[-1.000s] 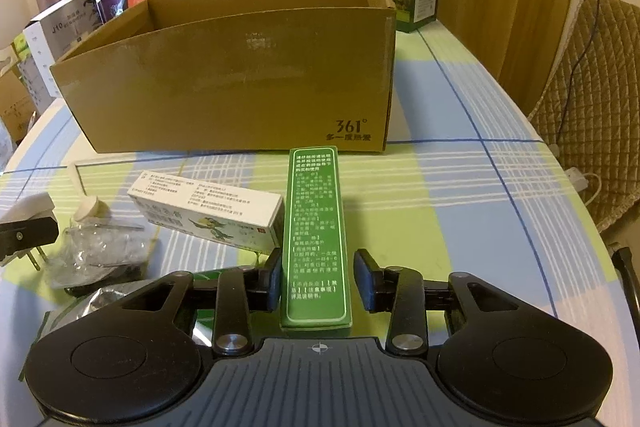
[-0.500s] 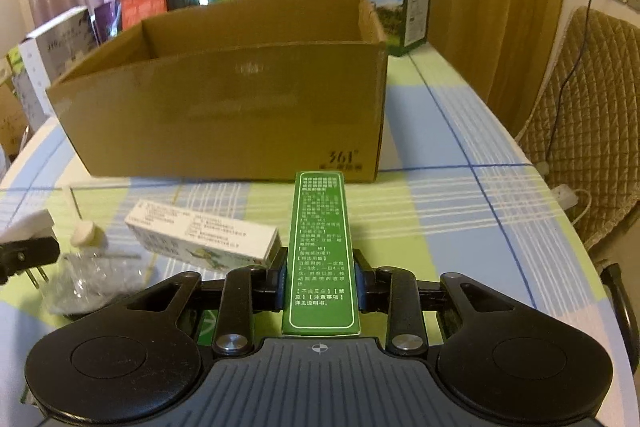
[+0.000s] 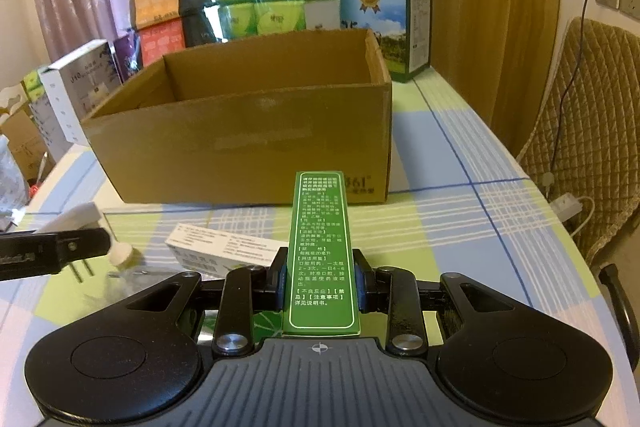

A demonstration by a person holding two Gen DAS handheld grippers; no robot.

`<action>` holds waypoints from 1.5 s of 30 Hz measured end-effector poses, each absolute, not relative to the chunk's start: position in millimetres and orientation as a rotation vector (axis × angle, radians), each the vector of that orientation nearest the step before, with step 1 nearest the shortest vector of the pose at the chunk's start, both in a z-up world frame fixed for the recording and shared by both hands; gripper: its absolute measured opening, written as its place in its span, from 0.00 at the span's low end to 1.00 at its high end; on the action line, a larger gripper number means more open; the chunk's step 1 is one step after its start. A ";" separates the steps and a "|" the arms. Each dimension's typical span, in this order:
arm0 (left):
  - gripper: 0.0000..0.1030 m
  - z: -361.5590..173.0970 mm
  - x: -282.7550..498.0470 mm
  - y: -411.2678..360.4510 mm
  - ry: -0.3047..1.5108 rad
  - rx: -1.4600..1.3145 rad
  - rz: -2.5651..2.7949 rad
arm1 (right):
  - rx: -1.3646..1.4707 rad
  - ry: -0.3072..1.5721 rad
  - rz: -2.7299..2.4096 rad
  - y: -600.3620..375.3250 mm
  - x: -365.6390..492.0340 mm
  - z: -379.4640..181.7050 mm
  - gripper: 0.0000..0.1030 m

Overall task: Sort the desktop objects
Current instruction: 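Lift and carry the white plug and green box over the cardboard box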

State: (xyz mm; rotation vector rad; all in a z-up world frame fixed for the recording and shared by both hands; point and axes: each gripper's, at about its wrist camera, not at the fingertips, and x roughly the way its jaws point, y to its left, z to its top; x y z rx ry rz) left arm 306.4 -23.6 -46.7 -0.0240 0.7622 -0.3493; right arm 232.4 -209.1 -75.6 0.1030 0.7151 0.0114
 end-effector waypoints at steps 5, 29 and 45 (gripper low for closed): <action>0.73 -37.7 301.7 -34.8 0.745 -0.017 -0.372 | 0.105 0.693 0.015 -207.7 220.8 -67.4 0.27; 0.73 11.4 318.4 -58.9 0.629 0.012 -0.393 | 0.111 0.613 0.079 -203.5 225.1 -13.6 0.27; 0.73 23.8 405.9 -82.2 0.592 0.005 -0.376 | 0.053 0.592 0.120 -207.3 329.4 13.7 0.27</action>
